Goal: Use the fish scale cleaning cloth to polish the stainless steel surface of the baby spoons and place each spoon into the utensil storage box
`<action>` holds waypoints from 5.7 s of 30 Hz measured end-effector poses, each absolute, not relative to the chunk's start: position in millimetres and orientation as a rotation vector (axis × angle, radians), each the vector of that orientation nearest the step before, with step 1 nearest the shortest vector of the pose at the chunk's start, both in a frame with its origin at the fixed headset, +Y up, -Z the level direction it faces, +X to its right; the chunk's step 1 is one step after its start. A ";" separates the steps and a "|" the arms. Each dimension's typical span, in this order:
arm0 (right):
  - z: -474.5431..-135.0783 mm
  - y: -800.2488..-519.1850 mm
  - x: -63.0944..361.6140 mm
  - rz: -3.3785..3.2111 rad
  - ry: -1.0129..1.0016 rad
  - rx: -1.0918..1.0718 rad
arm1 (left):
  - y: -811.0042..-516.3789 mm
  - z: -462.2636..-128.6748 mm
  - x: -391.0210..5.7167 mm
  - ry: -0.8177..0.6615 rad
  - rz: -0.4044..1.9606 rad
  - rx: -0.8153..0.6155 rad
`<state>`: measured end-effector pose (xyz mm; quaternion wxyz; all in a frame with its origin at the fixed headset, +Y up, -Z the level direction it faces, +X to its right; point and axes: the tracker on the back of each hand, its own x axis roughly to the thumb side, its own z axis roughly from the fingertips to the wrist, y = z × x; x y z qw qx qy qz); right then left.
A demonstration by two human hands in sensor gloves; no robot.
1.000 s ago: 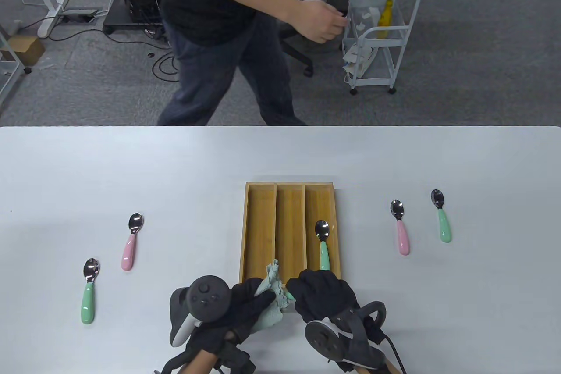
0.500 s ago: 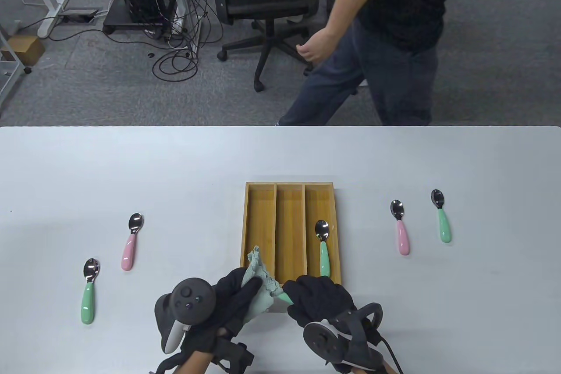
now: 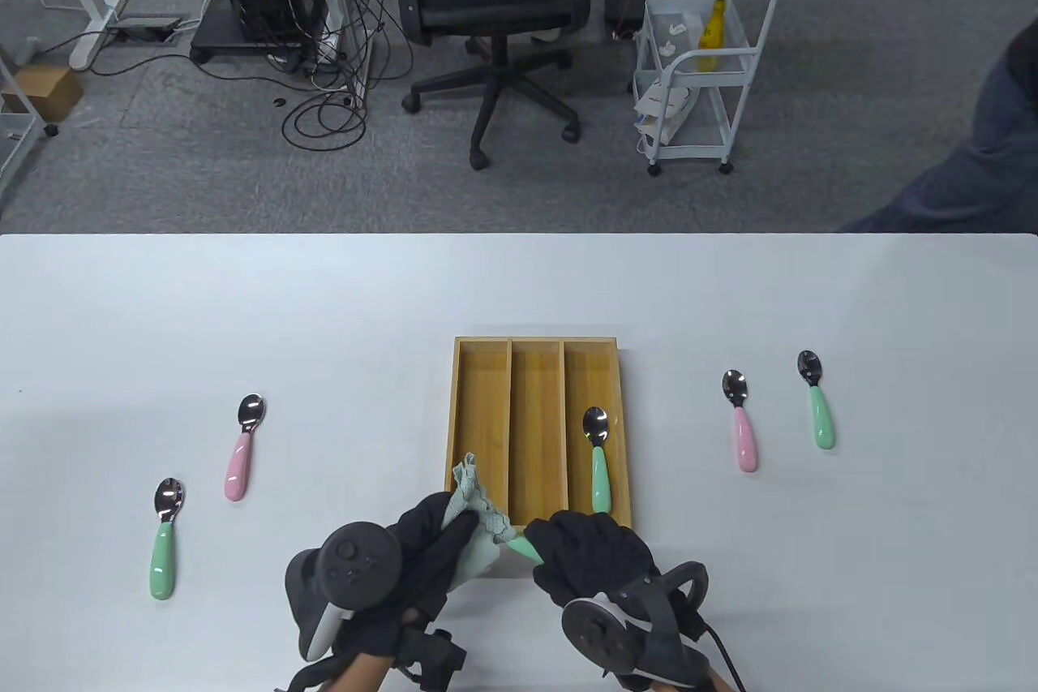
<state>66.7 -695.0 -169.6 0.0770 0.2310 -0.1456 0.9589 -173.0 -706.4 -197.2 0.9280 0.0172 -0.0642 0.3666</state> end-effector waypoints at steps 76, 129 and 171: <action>-273.4 -720.8 72.0 3.103 -0.111 -0.284 | -700.8 -195.7 -178.1 -0.160 0.714 0.074; -330.2 -753.9 231.3 3.028 0.042 -0.863 | -704.9 -200.9 -170.5 -0.179 0.675 0.000; -185.1 -693.6 105.3 2.752 -0.301 0.544 | -715.3 -201.7 -177.1 -0.248 1.015 -0.137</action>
